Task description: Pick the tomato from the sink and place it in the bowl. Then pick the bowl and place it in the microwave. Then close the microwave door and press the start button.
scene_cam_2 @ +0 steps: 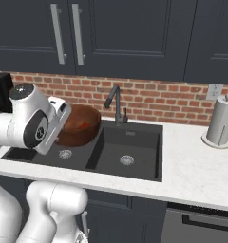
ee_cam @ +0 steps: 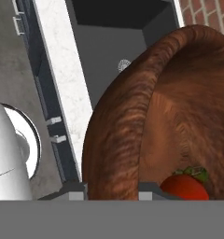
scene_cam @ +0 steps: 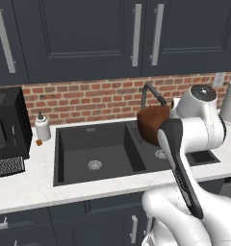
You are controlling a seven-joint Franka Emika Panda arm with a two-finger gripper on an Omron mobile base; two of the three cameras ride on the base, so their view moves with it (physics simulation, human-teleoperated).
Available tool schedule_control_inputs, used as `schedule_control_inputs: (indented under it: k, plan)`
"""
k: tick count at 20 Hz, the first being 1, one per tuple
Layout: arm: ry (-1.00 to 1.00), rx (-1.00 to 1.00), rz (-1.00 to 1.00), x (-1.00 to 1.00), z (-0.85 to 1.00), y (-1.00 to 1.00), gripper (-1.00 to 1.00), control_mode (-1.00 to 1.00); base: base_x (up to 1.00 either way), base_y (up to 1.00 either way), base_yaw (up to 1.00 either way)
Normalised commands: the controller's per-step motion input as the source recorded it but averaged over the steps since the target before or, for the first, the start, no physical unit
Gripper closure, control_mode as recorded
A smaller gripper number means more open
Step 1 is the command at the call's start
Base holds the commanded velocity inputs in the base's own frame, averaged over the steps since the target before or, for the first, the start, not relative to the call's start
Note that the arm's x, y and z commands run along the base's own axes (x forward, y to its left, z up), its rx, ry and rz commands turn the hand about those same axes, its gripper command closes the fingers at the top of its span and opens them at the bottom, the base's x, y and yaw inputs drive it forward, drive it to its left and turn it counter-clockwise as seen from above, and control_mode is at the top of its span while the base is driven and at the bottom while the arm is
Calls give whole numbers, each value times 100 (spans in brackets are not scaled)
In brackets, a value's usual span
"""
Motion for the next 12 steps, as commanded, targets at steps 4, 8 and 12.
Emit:
schedule_control_inputs:
  k: [4, 8, 12]
  plan:
    - [4, -6, 0, -11, 0, 39, 100, -100, 0, 0, 0]
    - [2, -3, 0, 0, 0, 12, 100, -100, 0, 0, 0]
    - [3, 0, 0, 0, 0, 0, 100, -100, 0, 0, 0]
